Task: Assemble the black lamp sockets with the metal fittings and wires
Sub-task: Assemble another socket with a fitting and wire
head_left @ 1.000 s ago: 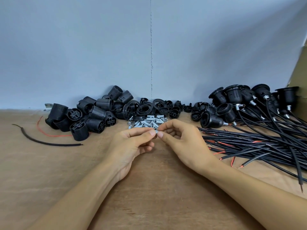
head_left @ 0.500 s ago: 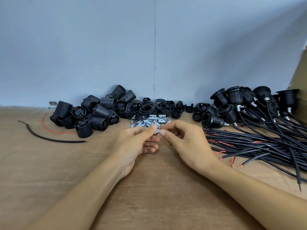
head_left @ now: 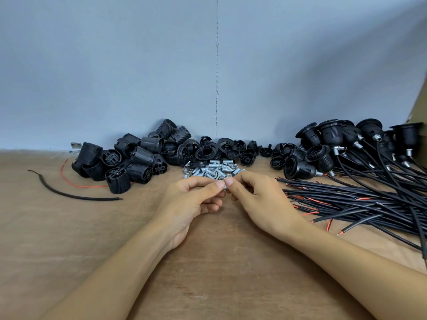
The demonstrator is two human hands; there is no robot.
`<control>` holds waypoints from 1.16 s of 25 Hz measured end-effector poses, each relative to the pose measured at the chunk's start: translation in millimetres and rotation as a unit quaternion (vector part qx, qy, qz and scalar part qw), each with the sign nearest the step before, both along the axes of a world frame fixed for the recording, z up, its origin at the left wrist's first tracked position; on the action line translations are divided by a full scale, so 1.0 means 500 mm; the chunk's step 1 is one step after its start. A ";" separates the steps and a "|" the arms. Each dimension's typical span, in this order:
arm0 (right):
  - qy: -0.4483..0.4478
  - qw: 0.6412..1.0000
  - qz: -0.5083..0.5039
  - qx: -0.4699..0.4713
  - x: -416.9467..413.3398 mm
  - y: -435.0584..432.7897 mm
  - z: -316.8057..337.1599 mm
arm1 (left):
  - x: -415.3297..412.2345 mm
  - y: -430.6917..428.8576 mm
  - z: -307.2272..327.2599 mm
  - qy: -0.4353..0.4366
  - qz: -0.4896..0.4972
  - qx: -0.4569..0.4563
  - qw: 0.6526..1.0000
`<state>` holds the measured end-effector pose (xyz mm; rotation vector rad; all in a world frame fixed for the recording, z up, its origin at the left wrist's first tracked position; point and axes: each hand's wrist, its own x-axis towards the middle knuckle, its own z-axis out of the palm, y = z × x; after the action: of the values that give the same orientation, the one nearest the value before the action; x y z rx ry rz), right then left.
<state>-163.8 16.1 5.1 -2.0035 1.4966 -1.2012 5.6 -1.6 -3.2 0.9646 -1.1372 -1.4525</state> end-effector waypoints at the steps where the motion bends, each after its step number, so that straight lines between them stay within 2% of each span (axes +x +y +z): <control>1: -0.002 1.000 0.001 0.000 -0.001 0.000 0.000 | 0.000 0.000 0.000 -0.001 -0.002 0.000 1.000; 29: -0.011 1.000 0.002 0.003 -0.001 -0.005 -0.006 | 0.007 -0.002 -0.004 -0.006 -0.016 0.001 1.000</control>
<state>-164.2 13.4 1.9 -1.9820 1.4828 -1.2115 9.2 -2.4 -5.0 0.9616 -1.1646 -1.4745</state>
